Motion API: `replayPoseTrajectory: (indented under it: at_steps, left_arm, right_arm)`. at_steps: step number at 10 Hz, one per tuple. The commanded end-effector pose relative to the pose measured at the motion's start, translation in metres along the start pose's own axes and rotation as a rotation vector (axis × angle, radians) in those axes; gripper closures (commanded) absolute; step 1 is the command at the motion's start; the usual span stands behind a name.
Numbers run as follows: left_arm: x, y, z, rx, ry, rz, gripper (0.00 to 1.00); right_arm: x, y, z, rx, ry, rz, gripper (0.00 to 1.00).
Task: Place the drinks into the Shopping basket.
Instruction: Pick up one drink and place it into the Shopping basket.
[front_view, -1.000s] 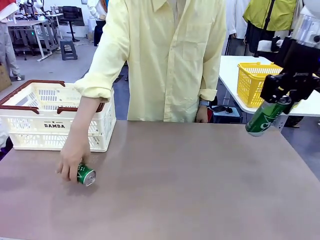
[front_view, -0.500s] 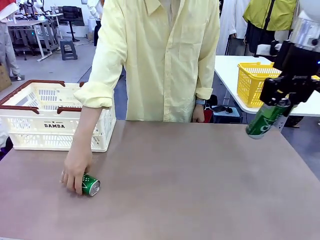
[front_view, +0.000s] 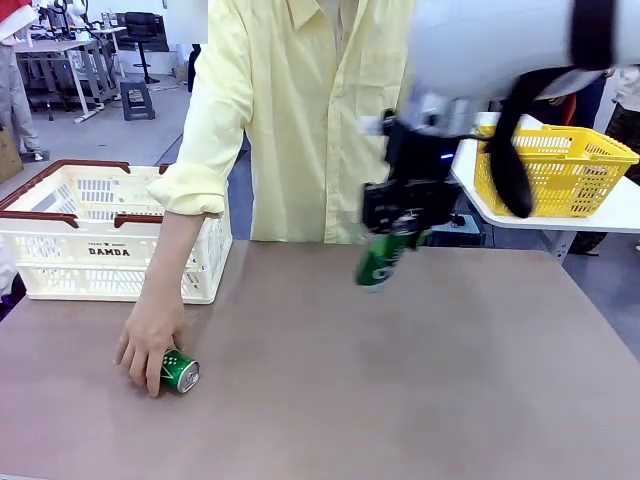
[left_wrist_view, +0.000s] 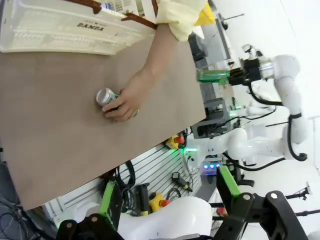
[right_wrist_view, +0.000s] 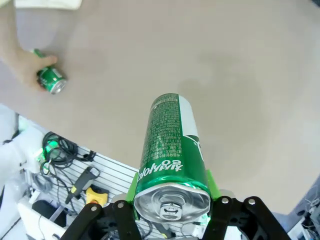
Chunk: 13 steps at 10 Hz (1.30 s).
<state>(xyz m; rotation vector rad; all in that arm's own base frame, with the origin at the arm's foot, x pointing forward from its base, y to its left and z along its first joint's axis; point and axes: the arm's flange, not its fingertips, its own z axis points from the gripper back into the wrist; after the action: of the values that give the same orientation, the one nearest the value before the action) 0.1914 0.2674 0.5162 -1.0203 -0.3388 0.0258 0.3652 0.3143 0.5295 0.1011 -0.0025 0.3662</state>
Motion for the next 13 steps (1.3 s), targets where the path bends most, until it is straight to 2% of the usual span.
replayPoseTrajectory:
  at_steps: [1, 3, 4, 5, 6, 8, 11, 13]
  left_arm:
    - [-0.003, 0.009, -0.014, -0.091, -0.013, -0.009, 0.0]
    - [-0.004, 0.011, -0.044, -0.138, -0.002, -0.062, 0.0]
    - [0.002, 0.013, -0.058, -0.177, 0.047, -0.079, 0.0]
    - [0.003, 0.015, -0.073, -0.177, 0.079, -0.065, 0.0]
    - [0.01, 0.026, -0.075, -0.187, 0.115, -0.038, 0.0]
    - [0.013, 0.032, -0.073, -0.183, 0.104, -0.016, 0.0]
    - [0.021, 0.039, -0.098, -0.2, 0.145, -0.033, 0.0]
    - [0.026, 0.053, -0.111, -0.185, 0.19, -0.007, 0.0]
  right_arm:
    - [0.04, 0.042, -0.016, -0.059, 0.007, -0.009, 1.0]
    - [0.048, 0.061, -0.049, -0.055, 0.069, 0.03, 1.0]
    - [0.048, 0.064, -0.067, -0.073, 0.09, 0.032, 1.0]
    - [0.042, 0.04, -0.06, -0.038, 0.096, 0.013, 1.0]
    - [0.011, -0.052, -0.022, -0.065, 0.117, -0.179, 1.0]
    - [0.008, -0.063, -0.03, -0.07, 0.141, -0.212, 1.0]
    - [0.018, -0.046, -0.049, -0.035, 0.158, -0.175, 1.0]
    - [0.036, -0.017, -0.063, -0.019, 0.127, -0.134, 1.0]
